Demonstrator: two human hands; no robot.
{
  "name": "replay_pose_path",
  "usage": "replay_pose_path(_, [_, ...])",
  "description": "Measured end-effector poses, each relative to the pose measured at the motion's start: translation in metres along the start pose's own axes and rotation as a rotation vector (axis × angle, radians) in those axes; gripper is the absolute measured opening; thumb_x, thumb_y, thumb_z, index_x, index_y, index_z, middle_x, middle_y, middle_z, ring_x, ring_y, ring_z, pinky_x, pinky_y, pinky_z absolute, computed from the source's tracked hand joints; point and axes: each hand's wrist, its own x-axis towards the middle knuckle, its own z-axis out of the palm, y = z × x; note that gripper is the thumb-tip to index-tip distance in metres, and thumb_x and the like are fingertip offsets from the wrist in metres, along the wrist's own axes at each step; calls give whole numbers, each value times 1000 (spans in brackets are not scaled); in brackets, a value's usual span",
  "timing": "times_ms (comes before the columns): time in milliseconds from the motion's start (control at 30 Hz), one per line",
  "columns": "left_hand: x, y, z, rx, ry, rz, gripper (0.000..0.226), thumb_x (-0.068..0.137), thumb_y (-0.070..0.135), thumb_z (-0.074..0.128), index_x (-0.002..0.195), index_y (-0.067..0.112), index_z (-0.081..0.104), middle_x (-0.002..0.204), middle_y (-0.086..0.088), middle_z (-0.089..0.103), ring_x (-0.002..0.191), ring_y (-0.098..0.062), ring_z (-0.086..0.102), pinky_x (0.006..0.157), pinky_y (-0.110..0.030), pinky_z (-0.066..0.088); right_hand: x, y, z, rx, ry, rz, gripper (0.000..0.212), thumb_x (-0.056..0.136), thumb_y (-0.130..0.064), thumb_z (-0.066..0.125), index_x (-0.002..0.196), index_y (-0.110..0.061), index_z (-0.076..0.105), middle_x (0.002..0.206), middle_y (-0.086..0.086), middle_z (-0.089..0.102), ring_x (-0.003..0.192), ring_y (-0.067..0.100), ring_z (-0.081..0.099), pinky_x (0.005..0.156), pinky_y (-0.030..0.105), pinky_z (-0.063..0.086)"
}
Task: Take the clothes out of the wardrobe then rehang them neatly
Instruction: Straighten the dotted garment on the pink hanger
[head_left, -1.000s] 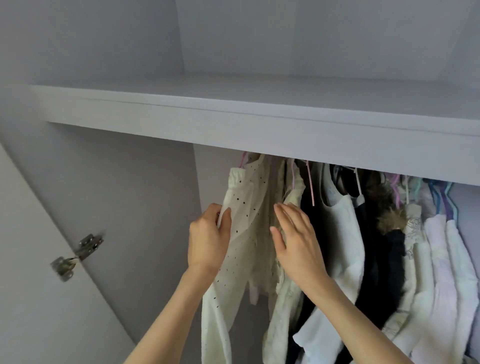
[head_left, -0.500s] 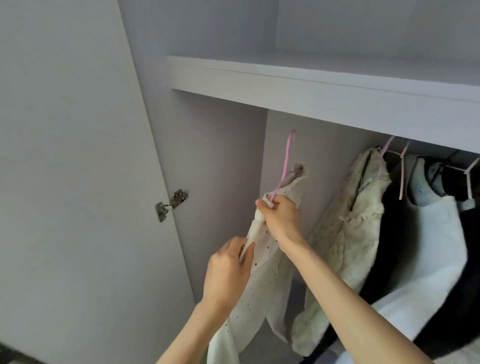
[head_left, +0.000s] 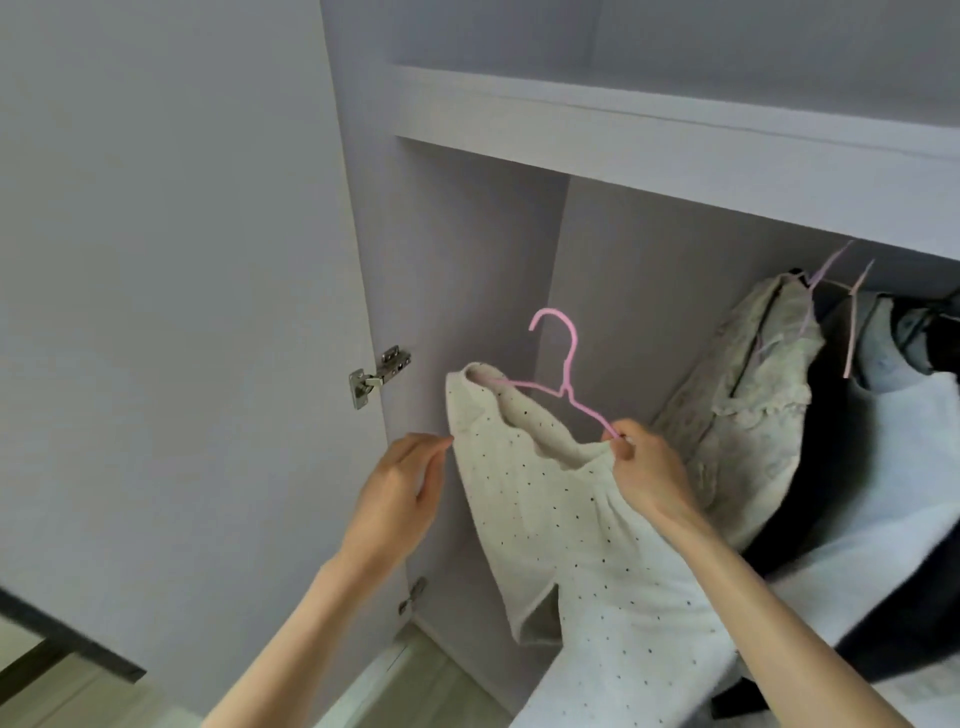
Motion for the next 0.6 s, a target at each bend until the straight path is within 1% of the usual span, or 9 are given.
replay_pose_path(100, [4,-13,-5,60,-42,-4,32,93,12,45,121,3,58,121,-9,58,112,-23,55,94,-13,31,-13,6,-1,-16,125,-62,22,99,-23,39,100,-14,58,88,1,62,80,22,56,63,30,38])
replay_pose_path(200, [5,-28,-10,154,-81,-23,45,92,10,53,135,2,43,140,-14,44,131,-29,39,106,-29,27,-24,5,1,25,237,-107,22,92,-35,52,83,-17,62,70,-3,61,67,20,55,56,28,33])
replay_pose_path(267, [0,-38,-17,198,-118,-67,53,94,19,50,141,3,33,148,-12,33,139,-28,26,112,-36,23,-29,6,4,103,266,-136,27,85,-41,61,71,-19,62,60,-5,60,58,17,54,53,27,32])
replay_pose_path(333, [-11,-47,-24,210,-165,-126,58,97,36,36,145,7,24,152,-6,24,143,-22,14,115,-35,14,-32,10,8,276,229,-153,32,79,-45,66,60,-19,60,51,-6,55,50,13,48,53,28,34])
replay_pose_path(400, [-22,-55,-30,200,-182,-137,68,94,55,20,144,9,29,148,-2,31,141,-18,19,114,-37,15,-33,13,10,445,184,-171,41,74,-47,70,53,-15,56,45,-5,47,45,9,37,53,29,32])
replay_pose_path(467, [-29,-60,-37,158,-148,-108,67,90,54,20,131,10,48,127,-1,54,122,-15,41,106,-41,33,-34,10,10,527,159,-191,49,69,-50,72,50,-8,53,44,-4,41,46,7,33,52,25,29])
replay_pose_path(500, [-31,-60,-40,161,-113,-92,60,91,50,22,120,11,56,110,-1,61,105,-18,50,93,-40,42,-33,8,12,544,153,-201,54,65,-54,71,50,-6,53,44,-3,40,47,7,32,51,23,28])
replay_pose_path(533, [-33,-58,-43,184,-80,-91,54,92,48,25,109,10,60,93,0,62,90,-23,54,77,-35,45,-32,5,13,558,146,-211,60,63,-58,71,51,-3,53,45,-2,40,47,7,32,50,22,27])
replay_pose_path(600, [-37,-53,-52,214,-12,-107,46,92,44,31,94,7,59,72,4,53,67,-25,49,55,-26,35,-30,0,17,577,128,-236,66,62,-61,69,52,1,50,46,-1,36,49,8,29,50,22,25])
